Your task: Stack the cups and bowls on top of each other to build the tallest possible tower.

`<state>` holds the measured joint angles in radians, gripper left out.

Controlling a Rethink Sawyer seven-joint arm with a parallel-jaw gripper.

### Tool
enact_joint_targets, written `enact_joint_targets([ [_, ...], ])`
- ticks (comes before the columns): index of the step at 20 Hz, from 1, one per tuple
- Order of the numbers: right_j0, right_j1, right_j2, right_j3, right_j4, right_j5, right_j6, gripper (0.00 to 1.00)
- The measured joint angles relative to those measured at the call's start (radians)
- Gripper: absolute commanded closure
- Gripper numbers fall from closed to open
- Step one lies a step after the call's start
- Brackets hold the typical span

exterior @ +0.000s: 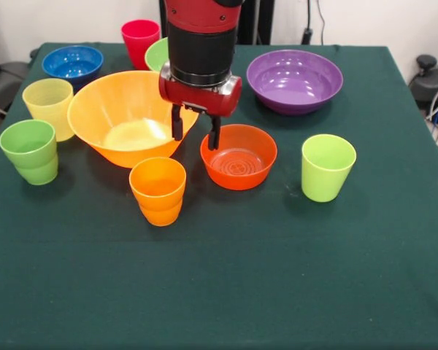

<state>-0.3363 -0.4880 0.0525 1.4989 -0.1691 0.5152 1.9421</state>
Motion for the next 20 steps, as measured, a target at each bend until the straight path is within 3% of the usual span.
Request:
enact_joint_targets([
  [20,-0.033,-0.005,0.034,0.0,-0.05,0.0,0.0,0.0],
])
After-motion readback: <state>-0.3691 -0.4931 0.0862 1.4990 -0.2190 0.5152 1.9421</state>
